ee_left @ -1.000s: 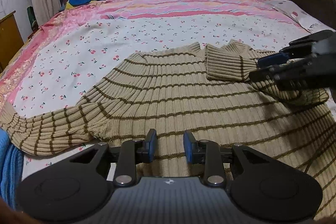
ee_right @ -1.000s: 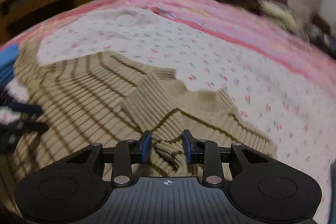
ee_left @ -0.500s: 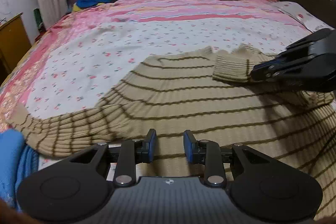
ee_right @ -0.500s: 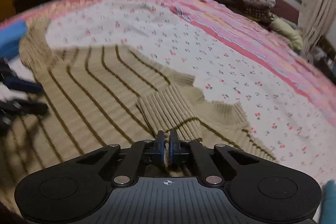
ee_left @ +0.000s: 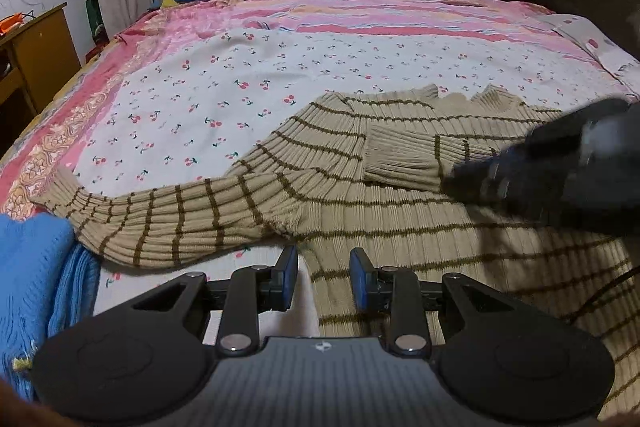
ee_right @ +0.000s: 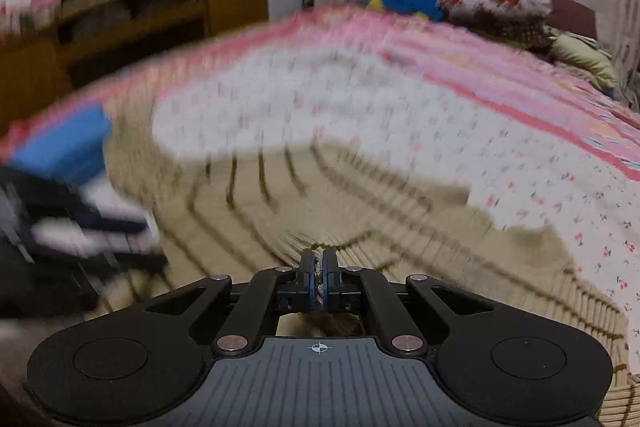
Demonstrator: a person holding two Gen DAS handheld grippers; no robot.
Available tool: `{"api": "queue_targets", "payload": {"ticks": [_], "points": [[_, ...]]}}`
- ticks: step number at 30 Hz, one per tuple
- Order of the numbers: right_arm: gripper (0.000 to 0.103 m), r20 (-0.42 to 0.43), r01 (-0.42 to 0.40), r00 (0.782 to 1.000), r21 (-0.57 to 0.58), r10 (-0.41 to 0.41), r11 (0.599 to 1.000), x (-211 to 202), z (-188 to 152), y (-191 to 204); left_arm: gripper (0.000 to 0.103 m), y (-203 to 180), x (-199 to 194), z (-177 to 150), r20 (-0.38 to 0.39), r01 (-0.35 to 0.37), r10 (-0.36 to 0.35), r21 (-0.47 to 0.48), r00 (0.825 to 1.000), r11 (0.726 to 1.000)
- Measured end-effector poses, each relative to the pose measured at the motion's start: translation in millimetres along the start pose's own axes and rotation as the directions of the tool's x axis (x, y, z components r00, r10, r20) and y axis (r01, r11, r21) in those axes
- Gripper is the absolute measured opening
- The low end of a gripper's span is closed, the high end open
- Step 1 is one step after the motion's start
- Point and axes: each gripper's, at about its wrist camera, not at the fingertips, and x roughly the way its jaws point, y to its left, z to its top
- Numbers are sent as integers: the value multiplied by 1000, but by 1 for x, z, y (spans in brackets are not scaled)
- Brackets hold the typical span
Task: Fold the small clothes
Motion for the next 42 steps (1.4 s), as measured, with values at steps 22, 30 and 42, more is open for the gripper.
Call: {"api": "queue_targets", "payload": {"ticks": [22,30,42], "points": [[11,-64,222,975,183,-214,958,-59,-60,-85,36,-78,56,46,11,37,-38,95,999,995],[16,-16,214,977,154,-214,965,-68,-67,-77,38,-52,36,29,-37,-51,54,68,998,996],[16,19,127,991,167,-132,978,-69,-60,-52,38,83,-7,43,-33,-285,285,-202,958,937]]}}
